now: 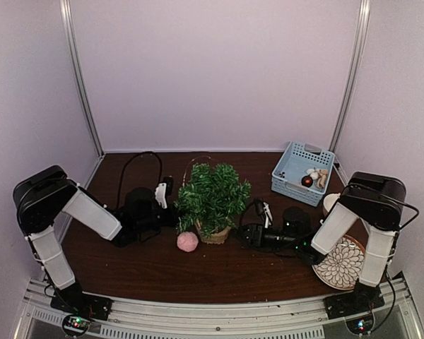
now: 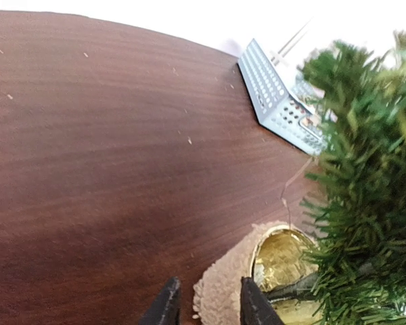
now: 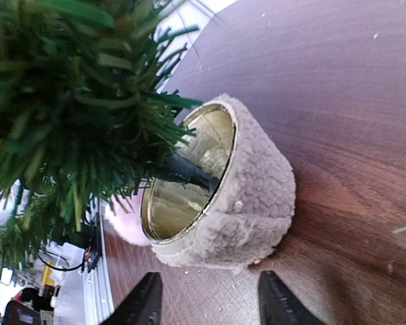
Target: Decorate the small christmas tree
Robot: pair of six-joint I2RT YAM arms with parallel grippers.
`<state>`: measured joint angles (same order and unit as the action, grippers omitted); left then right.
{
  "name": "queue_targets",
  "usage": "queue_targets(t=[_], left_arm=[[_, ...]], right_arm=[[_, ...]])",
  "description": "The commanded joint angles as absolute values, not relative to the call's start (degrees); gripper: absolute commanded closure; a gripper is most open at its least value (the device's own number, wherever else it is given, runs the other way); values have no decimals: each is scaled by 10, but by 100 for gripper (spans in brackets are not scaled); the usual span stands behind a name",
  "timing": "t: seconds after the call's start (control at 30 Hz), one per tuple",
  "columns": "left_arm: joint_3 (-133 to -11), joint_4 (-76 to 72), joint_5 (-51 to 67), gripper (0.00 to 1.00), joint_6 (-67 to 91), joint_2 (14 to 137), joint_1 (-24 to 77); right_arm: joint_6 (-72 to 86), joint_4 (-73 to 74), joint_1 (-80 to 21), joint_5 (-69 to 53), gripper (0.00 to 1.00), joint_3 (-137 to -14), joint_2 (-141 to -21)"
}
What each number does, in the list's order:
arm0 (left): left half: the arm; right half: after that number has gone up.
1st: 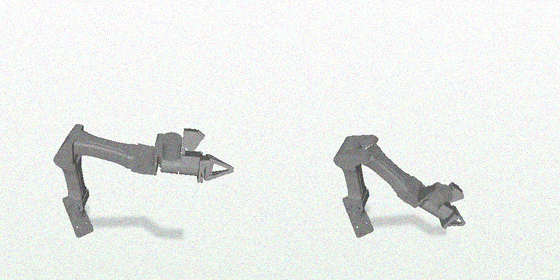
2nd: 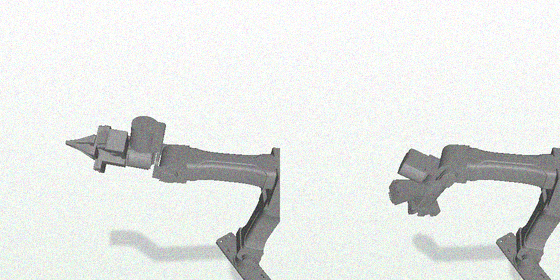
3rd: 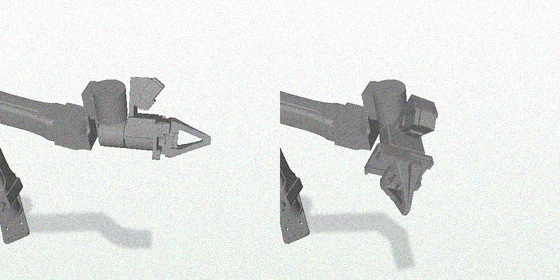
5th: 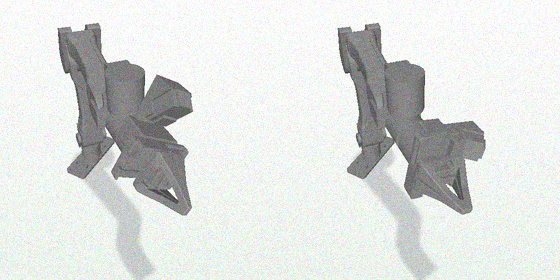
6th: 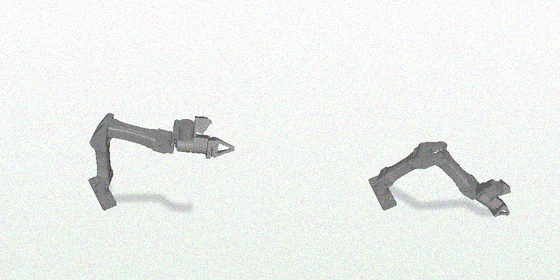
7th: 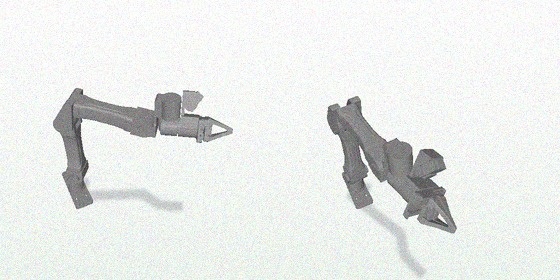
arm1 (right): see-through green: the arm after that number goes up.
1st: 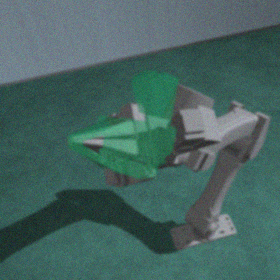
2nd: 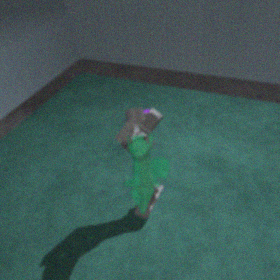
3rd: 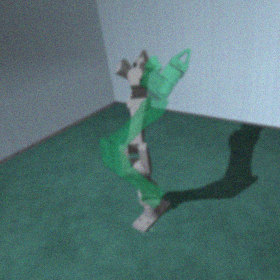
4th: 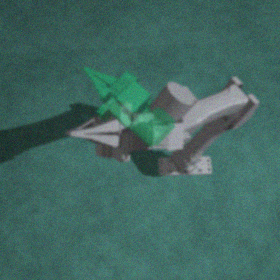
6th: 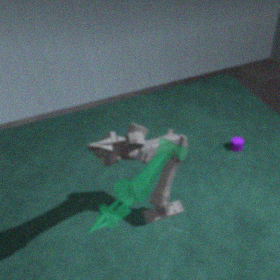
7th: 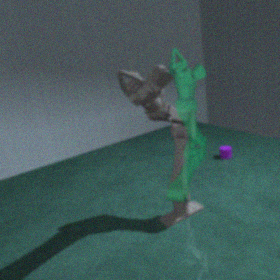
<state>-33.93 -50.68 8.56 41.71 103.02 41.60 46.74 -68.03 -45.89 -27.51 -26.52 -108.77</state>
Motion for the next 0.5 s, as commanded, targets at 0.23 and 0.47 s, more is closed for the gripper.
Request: queue_targets(t=[0.23, 0.47], left_arm=[[-312, -483, 54, 65, 404, 979, 391], [-286, -429, 20, 55, 397, 915, 358]], right_arm=[[470, -715, -455, -228, 40, -200, -1041], [435, -580, -422, -218, 40, -159, -911]])
